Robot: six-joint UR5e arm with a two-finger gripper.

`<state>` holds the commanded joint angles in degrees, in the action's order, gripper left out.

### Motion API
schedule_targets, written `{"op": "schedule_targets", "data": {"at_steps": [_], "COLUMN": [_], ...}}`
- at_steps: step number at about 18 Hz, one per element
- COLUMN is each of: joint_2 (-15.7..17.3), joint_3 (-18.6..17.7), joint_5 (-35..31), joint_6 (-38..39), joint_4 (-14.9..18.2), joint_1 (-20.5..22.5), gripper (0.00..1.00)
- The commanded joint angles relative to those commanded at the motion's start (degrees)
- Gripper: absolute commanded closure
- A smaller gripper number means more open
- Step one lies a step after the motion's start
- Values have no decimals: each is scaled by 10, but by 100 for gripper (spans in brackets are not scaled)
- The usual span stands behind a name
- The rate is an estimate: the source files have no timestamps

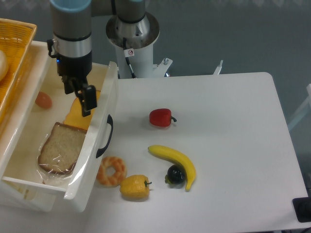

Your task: Place the egg in the upper white drawer

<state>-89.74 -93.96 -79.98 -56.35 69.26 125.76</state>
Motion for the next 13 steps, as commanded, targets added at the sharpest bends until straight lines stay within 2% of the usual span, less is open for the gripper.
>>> {"op": "schedule_targets", "data": {"at_steps": [5, 7, 13], "joint_2": [-12, -32, -73], "joint_3": [9, 15, 36], "joint_5": [-4, -6, -51], "joint_6": [78, 78, 77], "joint_4": [-5, -17, -18], "joint_1": [26, 26, 41], "gripper": [0, 0, 0]}}
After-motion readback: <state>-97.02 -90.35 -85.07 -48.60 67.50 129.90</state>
